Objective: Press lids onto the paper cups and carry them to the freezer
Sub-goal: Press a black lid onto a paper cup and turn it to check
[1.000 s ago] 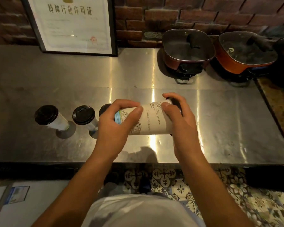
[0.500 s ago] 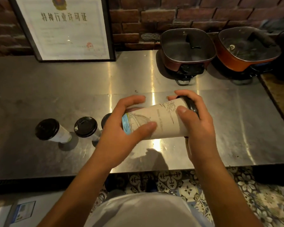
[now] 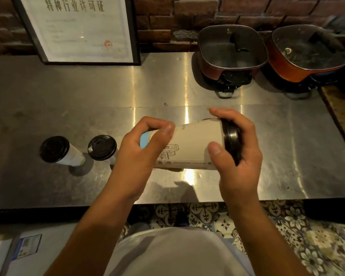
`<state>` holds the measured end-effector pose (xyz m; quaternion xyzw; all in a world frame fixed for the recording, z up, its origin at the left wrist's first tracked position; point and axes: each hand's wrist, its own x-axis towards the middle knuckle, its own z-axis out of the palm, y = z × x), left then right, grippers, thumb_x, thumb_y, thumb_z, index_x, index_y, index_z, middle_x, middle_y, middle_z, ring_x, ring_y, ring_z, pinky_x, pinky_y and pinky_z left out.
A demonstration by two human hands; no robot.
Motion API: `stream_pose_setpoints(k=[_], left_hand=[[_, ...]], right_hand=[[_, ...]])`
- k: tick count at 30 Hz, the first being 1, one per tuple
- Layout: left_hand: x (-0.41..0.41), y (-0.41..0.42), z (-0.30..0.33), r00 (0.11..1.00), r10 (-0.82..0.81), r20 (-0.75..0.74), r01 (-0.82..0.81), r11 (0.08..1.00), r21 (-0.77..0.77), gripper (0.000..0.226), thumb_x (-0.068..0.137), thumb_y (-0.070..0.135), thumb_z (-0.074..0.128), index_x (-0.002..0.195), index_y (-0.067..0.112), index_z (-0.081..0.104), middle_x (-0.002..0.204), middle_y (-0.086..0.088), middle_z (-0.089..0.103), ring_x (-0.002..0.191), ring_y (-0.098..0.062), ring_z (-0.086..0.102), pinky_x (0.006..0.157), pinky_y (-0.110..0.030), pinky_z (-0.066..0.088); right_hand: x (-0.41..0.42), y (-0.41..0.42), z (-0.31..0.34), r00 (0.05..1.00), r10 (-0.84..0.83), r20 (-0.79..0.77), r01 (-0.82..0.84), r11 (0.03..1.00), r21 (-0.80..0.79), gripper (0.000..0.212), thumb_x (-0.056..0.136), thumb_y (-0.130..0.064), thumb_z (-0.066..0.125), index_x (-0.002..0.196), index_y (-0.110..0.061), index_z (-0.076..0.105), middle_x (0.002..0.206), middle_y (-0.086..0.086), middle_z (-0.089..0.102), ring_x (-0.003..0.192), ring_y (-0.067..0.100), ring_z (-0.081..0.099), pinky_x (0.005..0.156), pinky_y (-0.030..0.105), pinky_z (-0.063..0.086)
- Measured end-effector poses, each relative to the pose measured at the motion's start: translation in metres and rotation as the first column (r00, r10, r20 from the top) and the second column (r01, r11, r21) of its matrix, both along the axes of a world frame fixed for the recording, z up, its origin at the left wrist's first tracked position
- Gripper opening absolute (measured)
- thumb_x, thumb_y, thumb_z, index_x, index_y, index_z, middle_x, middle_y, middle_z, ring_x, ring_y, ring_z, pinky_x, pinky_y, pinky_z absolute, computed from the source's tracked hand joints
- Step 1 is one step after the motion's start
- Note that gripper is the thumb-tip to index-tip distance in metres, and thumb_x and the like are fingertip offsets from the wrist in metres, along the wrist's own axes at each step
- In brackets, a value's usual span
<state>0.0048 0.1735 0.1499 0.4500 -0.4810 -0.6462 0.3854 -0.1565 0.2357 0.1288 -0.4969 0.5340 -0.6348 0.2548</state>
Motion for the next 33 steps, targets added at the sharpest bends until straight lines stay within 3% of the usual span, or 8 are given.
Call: stream_pose_setpoints(k=[4,7,10,15,19,23,29,33], left_hand=[[0.002,0.005,0.001,0.989,-0.017,0.148,0.057,0.961,-0.269,0.037,0.080,0.045,0.071,0.112,0.028,0.066,0.111,0.010,0.069,0.102,-0.011,0.069,0.073,-0.024,0.056],[0.005,0.010,-0.005,0.959,-0.046,0.281,0.224,0.731,-0.645,0.053,0.079,0.026,0.083,0.124,0.021,0.056,0.144,-0.007,0.050,0.130,-0.022,0.055,0.092,-0.020,0.054],[0.008,0.008,-0.004,0.938,0.011,0.346,0.269,0.606,-0.749,0.050,0.080,0.025,0.083,0.121,0.021,0.056,0.137,-0.014,0.052,0.130,-0.012,0.053,0.092,-0.013,0.051],[0.001,0.016,0.004,0.998,-0.001,0.065,0.021,0.947,-0.319,0.031,0.077,0.038,0.078,0.105,0.037,0.065,0.106,-0.001,0.073,0.095,-0.026,0.075,0.061,-0.038,0.064],[0.000,0.014,0.007,0.997,-0.077,-0.019,0.078,0.995,0.063,0.042,0.082,0.047,0.079,0.112,0.022,0.064,0.100,-0.012,0.076,0.076,-0.037,0.077,0.044,-0.033,0.058],[0.000,0.017,0.001,0.985,-0.052,0.163,0.079,0.984,-0.163,0.044,0.077,0.051,0.075,0.113,0.027,0.065,0.110,0.005,0.072,0.099,-0.016,0.074,0.069,-0.026,0.061],[0.007,0.017,-0.013,0.936,-0.009,0.351,0.269,0.662,-0.700,0.049,0.079,0.031,0.081,0.123,0.024,0.059,0.141,-0.009,0.054,0.128,-0.021,0.057,0.097,-0.020,0.050],[0.003,0.023,-0.010,0.979,0.084,0.187,0.018,0.873,-0.488,0.033,0.079,0.038,0.081,0.108,0.035,0.067,0.115,0.007,0.067,0.106,-0.014,0.069,0.077,-0.023,0.060]], right_hand=[[-0.005,-0.001,0.006,0.972,0.001,0.235,-0.032,0.991,0.130,0.041,0.088,-0.029,0.060,0.128,-0.025,0.060,0.129,0.006,0.065,0.106,0.021,0.064,0.073,0.031,0.056],[-0.008,-0.007,0.015,0.787,-0.081,0.611,-0.159,0.931,0.328,0.028,0.089,-0.030,0.059,0.114,-0.029,0.072,0.111,0.010,0.072,0.093,0.025,0.068,0.066,0.037,0.054],[-0.011,-0.009,0.016,0.698,-0.088,0.711,-0.286,0.876,0.389,0.024,0.092,-0.031,0.060,0.109,-0.026,0.076,0.094,0.006,0.068,0.087,0.025,0.065,0.066,0.037,0.049],[-0.004,0.005,0.014,0.914,-0.029,0.404,-0.038,0.987,0.158,0.034,0.090,-0.029,0.061,0.124,-0.029,0.064,0.122,0.003,0.069,0.098,0.019,0.069,0.067,0.028,0.057],[-0.007,0.011,0.005,0.997,0.003,0.076,-0.003,1.000,0.003,0.047,0.087,-0.030,0.058,0.133,-0.018,0.054,0.126,0.001,0.061,0.102,0.014,0.064,0.074,0.023,0.054],[-0.012,0.010,0.007,0.945,-0.006,0.326,-0.056,0.982,0.181,0.041,0.088,-0.032,0.062,0.128,-0.027,0.062,0.130,0.001,0.067,0.109,0.024,0.067,0.074,0.034,0.058],[-0.013,-0.003,0.010,0.658,-0.156,0.736,-0.311,0.835,0.455,0.026,0.094,-0.032,0.063,0.114,-0.024,0.077,0.106,0.005,0.074,0.093,0.024,0.068,0.067,0.037,0.052],[-0.008,0.003,0.005,0.792,-0.081,0.605,-0.199,0.903,0.380,0.026,0.094,-0.032,0.062,0.118,-0.030,0.072,0.118,0.001,0.071,0.098,0.024,0.067,0.066,0.033,0.055]])
